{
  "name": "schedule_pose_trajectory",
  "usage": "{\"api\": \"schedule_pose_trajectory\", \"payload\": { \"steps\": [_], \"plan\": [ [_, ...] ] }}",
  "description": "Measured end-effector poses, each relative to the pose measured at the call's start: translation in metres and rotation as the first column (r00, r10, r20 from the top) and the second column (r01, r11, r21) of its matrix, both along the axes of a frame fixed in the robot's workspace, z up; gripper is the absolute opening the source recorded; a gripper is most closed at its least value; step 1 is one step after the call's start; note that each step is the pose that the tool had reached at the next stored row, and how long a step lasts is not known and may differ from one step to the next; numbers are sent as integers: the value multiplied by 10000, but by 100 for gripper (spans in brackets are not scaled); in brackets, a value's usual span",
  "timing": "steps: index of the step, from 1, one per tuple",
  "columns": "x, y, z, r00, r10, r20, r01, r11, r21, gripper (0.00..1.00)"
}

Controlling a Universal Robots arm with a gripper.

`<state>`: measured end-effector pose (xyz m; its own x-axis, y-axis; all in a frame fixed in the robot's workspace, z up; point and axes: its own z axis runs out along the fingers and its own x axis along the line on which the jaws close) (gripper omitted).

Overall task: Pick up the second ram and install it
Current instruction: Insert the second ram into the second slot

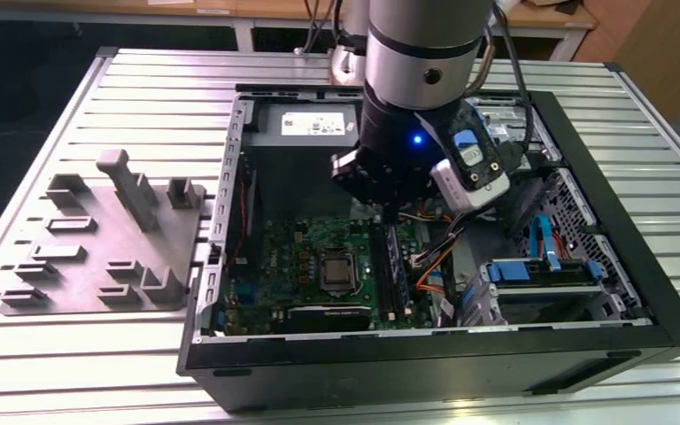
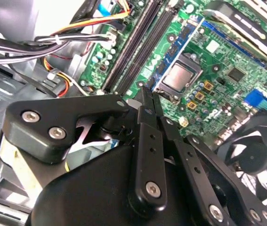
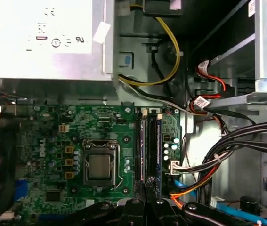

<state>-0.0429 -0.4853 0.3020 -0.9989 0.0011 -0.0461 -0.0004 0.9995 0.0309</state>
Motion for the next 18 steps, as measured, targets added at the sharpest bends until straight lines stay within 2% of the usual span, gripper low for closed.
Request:
{"api": "schedule_pose_trajectory", "payload": {
  "steps": [1, 2, 18],
  "plan": [
    [8, 0, -12, 10000, -5, 0, 5, 10000, 0, 12],
    [24, 0, -107, 10000, -26, 0, 26, 10000, 1, 12],
    [24, 0, -385, 10000, -46, 0, 46, 10000, -1, 12]
  ]
}}
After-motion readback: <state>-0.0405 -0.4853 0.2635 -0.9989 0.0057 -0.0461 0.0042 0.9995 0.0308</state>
